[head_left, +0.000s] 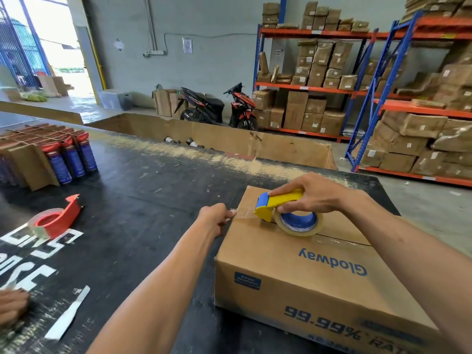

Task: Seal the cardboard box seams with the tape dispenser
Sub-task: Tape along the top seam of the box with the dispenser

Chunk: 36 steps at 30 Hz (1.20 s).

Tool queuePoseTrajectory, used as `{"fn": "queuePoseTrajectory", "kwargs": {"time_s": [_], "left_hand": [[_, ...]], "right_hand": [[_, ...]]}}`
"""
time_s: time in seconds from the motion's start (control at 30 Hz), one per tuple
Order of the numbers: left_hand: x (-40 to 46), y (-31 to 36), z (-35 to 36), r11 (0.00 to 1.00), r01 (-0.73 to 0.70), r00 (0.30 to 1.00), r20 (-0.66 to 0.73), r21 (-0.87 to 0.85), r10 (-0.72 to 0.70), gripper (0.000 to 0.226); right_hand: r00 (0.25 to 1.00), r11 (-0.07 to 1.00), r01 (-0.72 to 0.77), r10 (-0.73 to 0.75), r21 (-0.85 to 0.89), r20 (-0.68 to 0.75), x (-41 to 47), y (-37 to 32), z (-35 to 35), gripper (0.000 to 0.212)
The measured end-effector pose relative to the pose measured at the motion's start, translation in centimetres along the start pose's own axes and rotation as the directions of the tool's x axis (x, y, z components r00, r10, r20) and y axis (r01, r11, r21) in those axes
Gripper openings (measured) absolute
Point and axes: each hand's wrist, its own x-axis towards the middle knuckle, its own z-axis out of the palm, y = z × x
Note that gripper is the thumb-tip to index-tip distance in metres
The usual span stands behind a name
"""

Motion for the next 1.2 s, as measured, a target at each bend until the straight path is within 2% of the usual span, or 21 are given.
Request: {"fn": "queuePoseTrajectory", "kwargs": {"time_s": [0.07, 0.13, 0.17, 0.2, 0.23, 0.27, 0.33, 0.37, 0.43, 0.63, 1.03, 1.2], "left_hand": [[-0.2, -0.5, -0.3, 1.0, -0.015, 0.996, -0.084, -0.006, 0.015, 0.041], [-0.5, -1.2, -0.3, 0.978, -0.152, 0.95, -0.253, 0.14, 0.184, 0.044], [-0.9, -1.3, -0.1, 0.928, -0.252, 0.907, -0.268, 0.274, 0.325, 0.047], [-1.6, -1.3, 0.1, 0.835, -0.374, 0.857, -0.194, 0.404, 0.478, 0.048], [-2.3, -1.3, 0.4, 0.711, -0.491, 0.801, -0.06, 0.504, 0.596, 0.046], [-3.1, -1.2, 0.8, 0.585, -0.572, 0.757, 0.095, 0.574, 0.647, 0.046], [-3.8, -1.1, 1.6, 0.4, -0.613, 0.755, 0.356, 0.681, 0.55, 0.05], [-3.9, -1.4, 1.7, 0.336, -0.604, 0.775, 0.435, 0.722, 0.459, 0.053], [-3.6, -2.0, 1.7, 0.262, -0.597, 0.79, 0.497, 0.758, 0.36, 0.059], [-3.3, -2.3, 1.6, 0.266, -0.612, 0.786, 0.535, 0.745, 0.311, 0.063], [-3.8, -2.1, 1.8, 0.269, -0.561, 0.825, 0.5, 0.783, 0.263, 0.067], [-3.8, -2.3, 1.7, 0.26, -0.561, 0.825, 0.505, 0.786, 0.253, 0.067]], "right_hand": [[1.0, 1.0, -0.004, 0.004, -0.002, 0.008, 0.1, 0.1, 0.0, 0.048], [1.0, 1.0, -0.005, 0.005, -0.008, 0.018, 0.3, 0.1, 0.0, 0.048], [1.0, 1.0, -0.004, 0.004, -0.015, 0.025, 0.3, 0.1, -0.1, 0.048], [0.999, 1.0, -0.002, 0.003, -0.022, 0.034, 0.5, 0.1, -0.1, 0.048], [0.999, 1.0, -0.002, 0.003, -0.03, 0.044, 0.6, 0.0, -0.1, 0.047], [0.999, 0.999, -0.003, 0.005, -0.037, 0.053, 0.7, -0.1, -0.1, 0.046], [0.997, 0.999, -0.018, 0.021, -0.043, 0.07, 1.1, -0.1, -0.2, 0.046], [0.996, 0.999, -0.025, 0.029, -0.042, 0.081, 1.1, -0.1, -0.3, 0.046], [0.994, 0.999, -0.032, 0.036, -0.039, 0.099, 0.9, -0.1, -0.3, 0.047], [0.998, 0.999, -0.013, 0.015, -0.03, 0.059, 0.7, -0.2, 0.1, 0.045], [0.999, 0.994, 0.01, -0.006, -0.107, 0.042, -0.1, -1.0, -0.3, 0.047], [0.996, 0.995, -0.038, 0.045, -0.09, 0.075, -3.7, 3.0, -1.6, 0.052]]}}
